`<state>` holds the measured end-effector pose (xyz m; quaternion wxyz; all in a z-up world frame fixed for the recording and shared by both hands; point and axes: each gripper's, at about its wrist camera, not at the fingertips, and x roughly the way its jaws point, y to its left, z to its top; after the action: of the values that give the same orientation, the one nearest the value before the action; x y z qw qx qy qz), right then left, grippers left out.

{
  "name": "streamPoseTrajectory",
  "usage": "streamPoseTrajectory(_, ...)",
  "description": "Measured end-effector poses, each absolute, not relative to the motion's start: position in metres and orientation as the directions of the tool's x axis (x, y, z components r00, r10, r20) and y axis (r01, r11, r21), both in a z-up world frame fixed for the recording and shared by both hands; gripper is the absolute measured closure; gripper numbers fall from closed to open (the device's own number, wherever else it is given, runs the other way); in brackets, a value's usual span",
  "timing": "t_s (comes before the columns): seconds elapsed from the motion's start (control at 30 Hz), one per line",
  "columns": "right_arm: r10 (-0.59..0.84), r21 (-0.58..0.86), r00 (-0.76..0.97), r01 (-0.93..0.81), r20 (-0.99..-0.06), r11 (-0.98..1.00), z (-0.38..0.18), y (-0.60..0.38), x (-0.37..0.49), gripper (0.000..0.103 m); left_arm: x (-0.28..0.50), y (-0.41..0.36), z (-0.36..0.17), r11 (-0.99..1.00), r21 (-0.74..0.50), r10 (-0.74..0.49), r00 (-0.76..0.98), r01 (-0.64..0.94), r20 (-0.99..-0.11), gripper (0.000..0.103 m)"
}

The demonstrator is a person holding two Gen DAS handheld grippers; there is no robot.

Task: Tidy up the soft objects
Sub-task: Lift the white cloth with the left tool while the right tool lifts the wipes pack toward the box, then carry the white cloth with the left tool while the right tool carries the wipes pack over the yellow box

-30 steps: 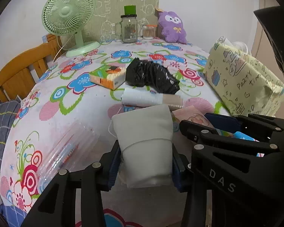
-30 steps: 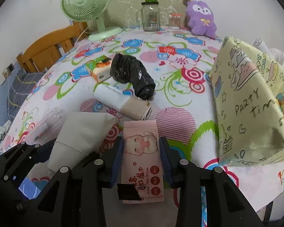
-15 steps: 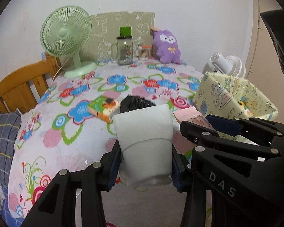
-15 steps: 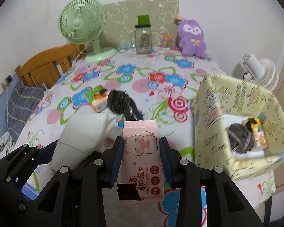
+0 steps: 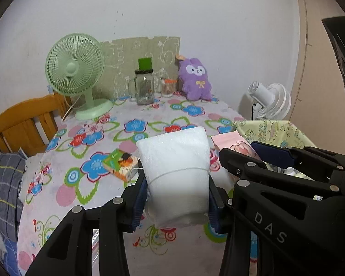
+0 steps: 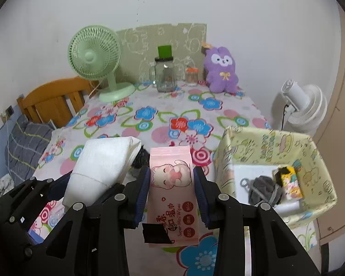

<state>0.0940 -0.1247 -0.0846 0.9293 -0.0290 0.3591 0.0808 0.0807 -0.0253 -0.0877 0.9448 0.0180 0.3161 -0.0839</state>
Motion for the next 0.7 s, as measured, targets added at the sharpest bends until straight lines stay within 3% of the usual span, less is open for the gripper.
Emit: streamPoseTrajectory(0.7, 0.104, 0.013, 0.788, -0.122, -0.606, 0.992, -0.050, -0.176, 0.103, 0.062, 0.095, -0.079, -0.060, 0.973, 0.008, -0.189, 0.822, 0.230, -0.536, 0.056)
